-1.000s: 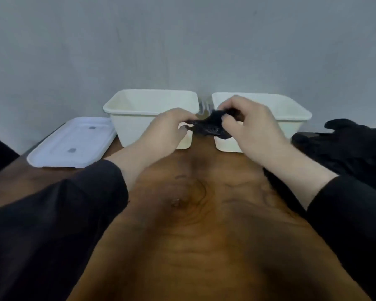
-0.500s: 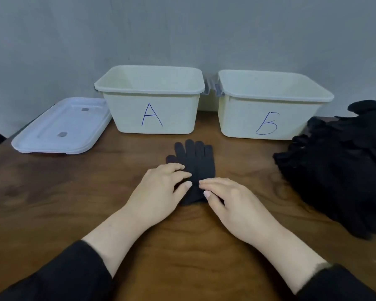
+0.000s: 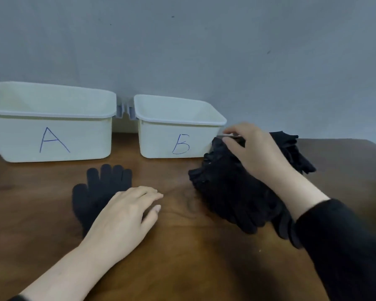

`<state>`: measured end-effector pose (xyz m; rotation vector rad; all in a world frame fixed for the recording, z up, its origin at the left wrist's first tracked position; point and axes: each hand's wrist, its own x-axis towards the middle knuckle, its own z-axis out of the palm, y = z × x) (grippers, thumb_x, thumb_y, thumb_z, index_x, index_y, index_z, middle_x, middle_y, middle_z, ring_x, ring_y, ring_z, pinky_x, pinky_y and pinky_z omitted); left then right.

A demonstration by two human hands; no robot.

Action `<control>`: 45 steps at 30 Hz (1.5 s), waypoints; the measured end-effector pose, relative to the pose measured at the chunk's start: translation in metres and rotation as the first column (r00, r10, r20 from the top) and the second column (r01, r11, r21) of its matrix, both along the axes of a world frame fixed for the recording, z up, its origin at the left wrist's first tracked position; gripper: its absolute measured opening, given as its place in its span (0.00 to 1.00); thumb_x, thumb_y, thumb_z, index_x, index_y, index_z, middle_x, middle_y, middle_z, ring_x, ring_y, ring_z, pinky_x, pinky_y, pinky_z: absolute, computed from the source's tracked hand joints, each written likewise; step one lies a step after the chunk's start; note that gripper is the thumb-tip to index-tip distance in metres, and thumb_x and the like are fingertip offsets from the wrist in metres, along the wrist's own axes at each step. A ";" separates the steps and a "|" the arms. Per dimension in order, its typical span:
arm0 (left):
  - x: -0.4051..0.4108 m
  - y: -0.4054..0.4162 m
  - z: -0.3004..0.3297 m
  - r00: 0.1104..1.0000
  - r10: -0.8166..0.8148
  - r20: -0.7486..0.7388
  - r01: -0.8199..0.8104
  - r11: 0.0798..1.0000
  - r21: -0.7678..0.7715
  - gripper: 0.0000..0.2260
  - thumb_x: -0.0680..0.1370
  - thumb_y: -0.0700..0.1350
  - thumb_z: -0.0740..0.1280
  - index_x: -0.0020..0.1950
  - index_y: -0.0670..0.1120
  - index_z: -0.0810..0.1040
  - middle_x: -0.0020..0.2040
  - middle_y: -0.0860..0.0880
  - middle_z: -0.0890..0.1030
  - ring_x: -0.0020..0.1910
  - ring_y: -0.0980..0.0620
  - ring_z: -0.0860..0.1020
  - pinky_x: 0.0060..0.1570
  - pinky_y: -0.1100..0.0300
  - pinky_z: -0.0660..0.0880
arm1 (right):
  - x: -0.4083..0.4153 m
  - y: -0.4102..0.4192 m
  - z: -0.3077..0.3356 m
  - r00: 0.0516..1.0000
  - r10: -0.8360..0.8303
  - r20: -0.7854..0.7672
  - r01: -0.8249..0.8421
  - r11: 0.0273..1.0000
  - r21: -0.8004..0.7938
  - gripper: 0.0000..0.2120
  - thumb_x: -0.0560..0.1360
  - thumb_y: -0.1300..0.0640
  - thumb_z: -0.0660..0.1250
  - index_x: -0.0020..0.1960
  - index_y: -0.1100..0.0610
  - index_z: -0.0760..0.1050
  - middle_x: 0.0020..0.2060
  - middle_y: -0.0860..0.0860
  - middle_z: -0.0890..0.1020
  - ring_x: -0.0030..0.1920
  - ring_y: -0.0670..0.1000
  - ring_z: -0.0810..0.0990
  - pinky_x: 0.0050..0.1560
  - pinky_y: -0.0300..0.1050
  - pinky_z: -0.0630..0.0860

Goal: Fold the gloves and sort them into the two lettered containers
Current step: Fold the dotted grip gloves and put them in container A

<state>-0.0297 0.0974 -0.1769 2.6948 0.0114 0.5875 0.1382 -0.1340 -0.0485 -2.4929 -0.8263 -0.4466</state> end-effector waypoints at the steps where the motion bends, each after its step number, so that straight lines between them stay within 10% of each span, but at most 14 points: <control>1: 0.004 -0.007 0.000 1.000 -0.017 0.001 0.017 1.000 -0.006 0.13 0.81 0.53 0.64 0.64 0.55 0.80 0.62 0.59 0.79 0.62 0.59 0.75 0.62 0.62 0.65 | 0.014 -0.013 0.010 0.999 -0.040 -0.014 0.038 0.994 -0.102 0.13 0.81 0.52 0.67 0.65 0.50 0.78 0.60 0.46 0.80 0.59 0.47 0.77 0.57 0.39 0.69; 6: 0.013 -0.019 0.000 0.997 -0.079 -0.014 0.078 0.996 -0.052 0.15 0.82 0.55 0.60 0.67 0.57 0.76 0.63 0.63 0.76 0.63 0.63 0.72 0.61 0.66 0.62 | 0.050 -0.052 0.027 0.972 -0.173 -0.157 0.066 0.848 -0.526 0.21 0.77 0.51 0.71 0.70 0.46 0.74 0.68 0.44 0.76 0.66 0.52 0.74 0.66 0.51 0.70; 20: 0.004 -0.004 -0.001 0.998 -0.057 0.003 0.057 0.988 -0.145 0.16 0.82 0.56 0.59 0.68 0.58 0.75 0.63 0.66 0.74 0.64 0.65 0.69 0.64 0.68 0.63 | 0.066 -0.057 0.008 0.987 -0.153 0.041 0.148 0.807 -0.572 0.05 0.80 0.51 0.66 0.53 0.49 0.79 0.55 0.47 0.82 0.53 0.53 0.78 0.57 0.52 0.74; 26: 0.003 -0.002 0.002 0.999 -0.033 0.026 0.037 0.983 -0.178 0.16 0.82 0.56 0.59 0.68 0.58 0.75 0.65 0.65 0.73 0.64 0.69 0.66 0.64 0.70 0.60 | 0.043 -0.041 0.038 0.983 -0.182 0.012 0.183 0.983 -0.024 0.07 0.82 0.54 0.64 0.56 0.54 0.78 0.46 0.52 0.82 0.47 0.55 0.78 0.44 0.44 0.70; 30: 0.004 -0.002 0.010 0.994 0.010 0.108 0.030 0.931 -0.363 0.17 0.81 0.57 0.59 0.70 0.60 0.73 0.64 0.70 0.71 0.62 0.80 0.62 0.62 0.75 0.63 | 0.003 -0.002 0.086 0.995 -0.025 -0.098 0.062 0.912 0.405 0.07 0.80 0.55 0.64 0.46 0.51 0.79 0.37 0.48 0.81 0.36 0.44 0.77 0.39 0.38 0.72; 33: -0.003 -0.001 0.027 0.984 0.043 0.172 0.079 0.766 -0.639 0.21 0.77 0.60 0.59 0.71 0.62 0.69 0.62 0.69 0.75 0.63 0.74 0.69 0.58 0.80 0.64 | -0.030 0.030 0.084 0.848 0.359 -0.391 -0.010 0.747 0.665 0.11 0.82 0.58 0.60 0.44 0.54 0.78 0.38 0.49 0.83 0.37 0.47 0.81 0.38 0.43 0.78; 37: -0.012 0.009 0.037 0.979 0.005 0.205 0.185 0.405 -0.895 0.25 0.76 0.65 0.64 0.72 0.62 0.67 0.66 0.59 0.78 0.66 0.61 0.74 0.67 0.59 0.70 | -0.054 0.071 0.035 0.582 0.552 -0.596 0.057 0.704 0.708 0.14 0.83 0.56 0.56 0.61 0.63 0.75 0.56 0.63 0.83 0.51 0.58 0.80 0.52 0.56 0.75; 41: -0.025 0.026 0.033 0.991 0.010 0.131 0.130 0.079 -0.988 0.20 0.81 0.43 0.67 0.73 0.50 0.69 0.59 0.44 0.83 0.62 0.45 0.80 0.67 0.39 0.71 | -0.074 0.106 -0.024 0.436 0.574 -0.693 0.141 0.717 0.683 0.17 0.85 0.57 0.56 0.64 0.66 0.76 0.60 0.64 0.82 0.57 0.59 0.82 0.65 0.60 0.74; 43: -0.030 0.039 0.029 0.997 0.062 0.052 0.043 0.141 -0.989 0.24 0.81 0.40 0.66 0.75 0.52 0.66 0.55 0.45 0.84 0.57 0.48 0.82 0.62 0.42 0.77 | -0.073 0.114 -0.053 0.493 0.472 -0.731 0.160 0.776 0.610 0.16 0.84 0.56 0.60 0.62 0.67 0.77 0.58 0.65 0.82 0.58 0.61 0.83 0.65 0.63 0.76; 45: -0.032 0.055 0.023 0.987 0.151 -0.056 -0.128 0.523 -0.842 0.29 0.79 0.47 0.69 0.77 0.57 0.62 0.52 0.53 0.84 0.51 0.55 0.82 0.58 0.52 0.79 | -0.070 0.115 -0.078 0.697 0.226 -0.681 0.098 0.911 0.402 0.19 0.82 0.52 0.64 0.67 0.63 0.75 0.53 0.60 0.84 0.55 0.59 0.83 0.62 0.62 0.79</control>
